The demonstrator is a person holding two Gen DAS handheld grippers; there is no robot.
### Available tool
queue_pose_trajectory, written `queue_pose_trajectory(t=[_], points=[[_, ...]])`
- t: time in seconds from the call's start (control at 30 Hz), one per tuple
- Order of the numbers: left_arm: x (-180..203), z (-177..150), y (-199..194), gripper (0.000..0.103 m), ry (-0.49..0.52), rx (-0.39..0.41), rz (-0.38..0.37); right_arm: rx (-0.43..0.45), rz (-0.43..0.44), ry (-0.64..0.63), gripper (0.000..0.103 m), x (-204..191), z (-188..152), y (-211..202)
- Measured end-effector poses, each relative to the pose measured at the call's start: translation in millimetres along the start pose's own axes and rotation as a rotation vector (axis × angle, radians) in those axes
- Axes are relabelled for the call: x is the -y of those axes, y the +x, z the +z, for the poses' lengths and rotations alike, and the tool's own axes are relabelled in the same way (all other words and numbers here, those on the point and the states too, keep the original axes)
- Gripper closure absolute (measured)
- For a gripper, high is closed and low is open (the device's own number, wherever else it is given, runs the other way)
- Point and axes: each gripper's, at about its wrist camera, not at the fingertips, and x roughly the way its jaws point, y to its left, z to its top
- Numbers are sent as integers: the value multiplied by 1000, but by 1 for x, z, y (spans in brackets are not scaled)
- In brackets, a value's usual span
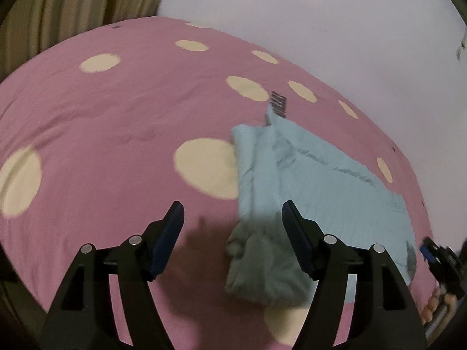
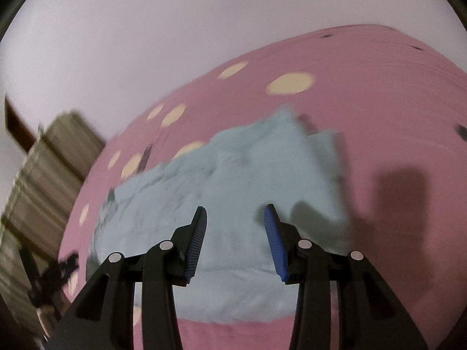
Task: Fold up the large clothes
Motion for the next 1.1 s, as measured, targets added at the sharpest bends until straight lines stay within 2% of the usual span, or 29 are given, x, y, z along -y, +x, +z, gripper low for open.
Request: queue_pose_trajectory(t=[0.17,0.3,0.4,0.73,1.1], points=[[18,23,26,33,67,-43,-31,-92,-13,-171,61,-69,-4,58],[23,30,42,33,110,-81,-34,-91,-67,-271,61,-104,-11,84],[22,31,53,33,129,-98,-16,-92,-119,-318,61,-114,-18,98],[19,27,82,33,157,-163,2,-153,-196,-375,61,-111,-30,126],[28,21,108,33,181,-236,-13,-144,-184,-368,60,-109,-32,132]])
